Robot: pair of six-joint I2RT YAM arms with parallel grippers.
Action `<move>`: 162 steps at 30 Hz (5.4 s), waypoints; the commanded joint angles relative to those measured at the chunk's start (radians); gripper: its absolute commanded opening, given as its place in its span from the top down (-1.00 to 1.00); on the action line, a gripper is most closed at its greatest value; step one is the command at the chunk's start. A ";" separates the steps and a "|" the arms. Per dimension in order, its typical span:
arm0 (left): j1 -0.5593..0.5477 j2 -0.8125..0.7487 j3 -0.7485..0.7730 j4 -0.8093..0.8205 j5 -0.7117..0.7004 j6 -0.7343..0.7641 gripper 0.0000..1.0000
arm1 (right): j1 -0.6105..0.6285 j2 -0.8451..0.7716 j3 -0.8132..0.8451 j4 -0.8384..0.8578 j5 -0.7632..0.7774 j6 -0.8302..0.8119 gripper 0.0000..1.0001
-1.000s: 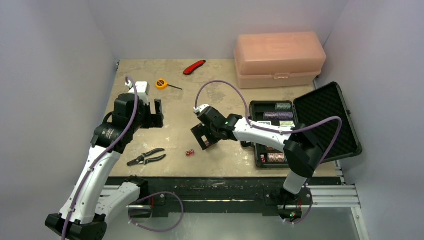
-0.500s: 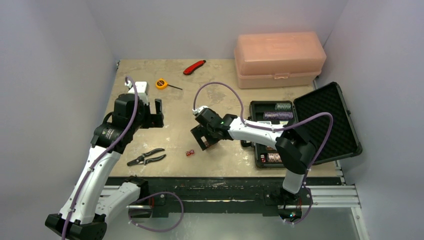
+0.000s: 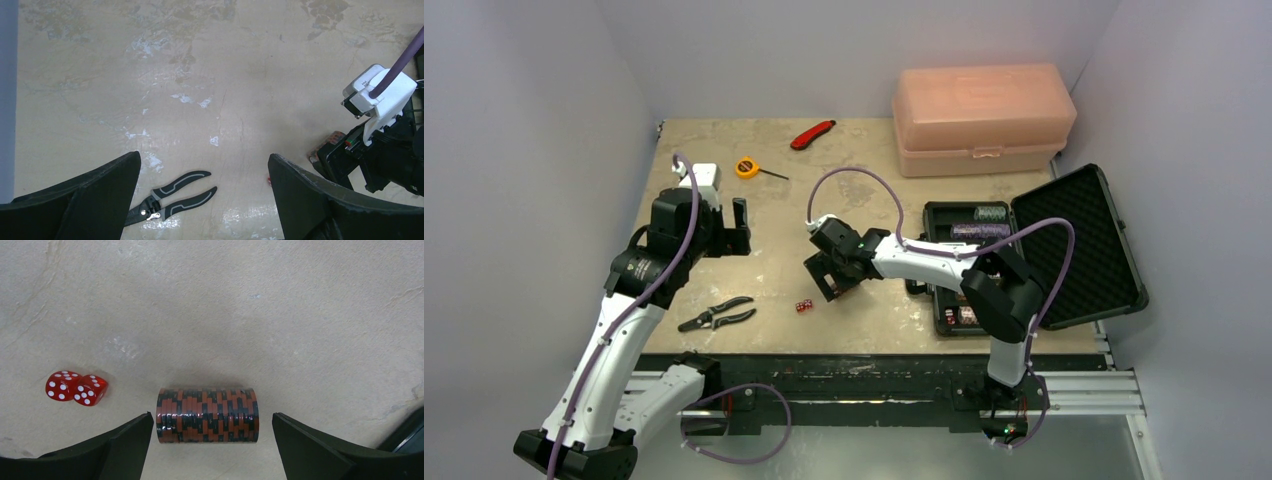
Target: Pack up texas hold em set
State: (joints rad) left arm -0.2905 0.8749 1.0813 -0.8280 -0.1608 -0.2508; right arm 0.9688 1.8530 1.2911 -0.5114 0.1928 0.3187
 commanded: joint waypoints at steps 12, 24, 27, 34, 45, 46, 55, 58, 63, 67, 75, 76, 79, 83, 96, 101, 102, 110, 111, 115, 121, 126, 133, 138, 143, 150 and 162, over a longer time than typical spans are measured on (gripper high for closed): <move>-0.004 -0.007 0.005 0.020 -0.002 -0.002 -1.00 | 0.007 0.012 0.036 -0.012 0.018 0.017 -0.69; -0.004 -0.003 0.005 0.022 0.001 -0.004 -0.99 | 0.008 0.027 0.039 -0.014 0.014 0.022 -0.59; -0.004 -0.004 0.005 0.022 0.000 -0.003 -0.99 | 0.009 0.033 0.040 -0.013 0.013 0.022 -0.59; -0.004 -0.002 0.003 0.021 -0.003 -0.002 -0.99 | 0.013 0.032 0.042 -0.015 0.018 0.025 -0.54; -0.004 -0.001 0.003 0.020 -0.003 -0.002 -0.98 | 0.015 0.021 0.043 -0.013 0.023 0.040 -0.20; -0.004 -0.001 0.004 0.020 -0.003 -0.003 -0.98 | 0.015 0.016 0.043 -0.013 0.023 0.040 -0.09; -0.004 -0.005 0.004 0.020 -0.004 -0.001 -0.97 | 0.015 -0.032 0.083 -0.045 0.040 0.044 0.68; -0.004 -0.005 0.003 0.022 0.000 -0.002 -0.97 | 0.013 -0.050 0.095 -0.045 0.040 0.039 0.88; -0.004 -0.001 0.000 0.023 -0.001 -0.002 -0.97 | 0.013 -0.068 0.119 -0.055 0.068 0.039 1.00; -0.004 0.000 0.001 0.022 -0.002 -0.002 -0.97 | 0.013 -0.090 0.125 -0.052 0.077 0.039 1.00; -0.004 -0.019 -0.001 0.023 -0.019 -0.001 -0.97 | 0.003 -0.136 0.139 -0.049 0.122 0.025 1.00; -0.004 -0.021 -0.001 0.023 -0.019 0.000 -0.97 | -0.006 -0.142 0.139 -0.049 0.125 0.023 1.00; -0.004 -0.025 -0.001 0.023 -0.018 -0.001 -0.97 | -0.037 -0.169 0.137 -0.056 0.129 0.015 1.00; -0.004 -0.025 -0.001 0.024 -0.016 -0.001 -0.97 | -0.088 -0.203 0.137 -0.067 0.128 -0.001 1.00; -0.004 -0.024 -0.001 0.026 -0.006 -0.003 -0.97 | -0.163 -0.307 0.115 -0.078 0.238 -0.060 1.00; -0.004 -0.025 -0.001 0.026 -0.005 -0.003 -0.97 | -0.179 -0.340 0.086 -0.057 0.351 -0.067 1.00; -0.004 -0.025 -0.001 0.026 -0.005 -0.002 -0.97 | -0.183 -0.352 0.067 -0.042 0.373 -0.070 1.00; -0.004 -0.023 -0.001 0.026 -0.003 -0.002 -0.97 | -0.246 -0.462 -0.057 0.119 0.454 -0.148 1.00; -0.004 -0.023 -0.001 0.027 -0.003 -0.003 -0.97 | -0.259 -0.468 -0.066 0.129 0.449 -0.153 1.00; -0.004 -0.024 -0.001 0.028 0.000 -0.002 -0.97 | -0.323 -0.486 -0.085 0.150 0.402 -0.152 1.00; -0.004 -0.022 -0.001 0.027 0.000 -0.002 -0.97 | -0.416 -0.496 -0.090 0.176 0.325 -0.163 1.00; -0.004 -0.023 0.000 0.028 0.001 -0.002 -0.97 | -0.498 -0.481 -0.057 0.160 0.241 -0.170 1.00; -0.004 -0.024 -0.001 0.027 0.000 -0.001 -0.97 | -0.542 -0.414 0.024 0.127 0.161 -0.184 1.00; -0.004 -0.025 0.000 0.027 0.006 -0.002 -0.97 | -0.563 -0.376 0.050 0.111 0.136 -0.196 1.00; -0.004 -0.032 0.000 0.027 0.007 -0.002 -0.97 | -0.579 -0.345 0.037 0.113 0.152 -0.194 1.00; -0.004 -0.030 0.000 0.028 0.009 -0.002 -0.97 | -0.619 -0.321 0.023 0.148 0.153 -0.174 1.00; -0.004 -0.017 -0.001 0.027 0.005 -0.001 -0.97 | -0.713 -0.256 0.017 0.199 0.057 -0.165 1.00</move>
State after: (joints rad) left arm -0.2905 0.8562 1.0813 -0.8280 -0.1600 -0.2508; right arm 0.2745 1.5944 1.2808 -0.4015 0.2848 0.1471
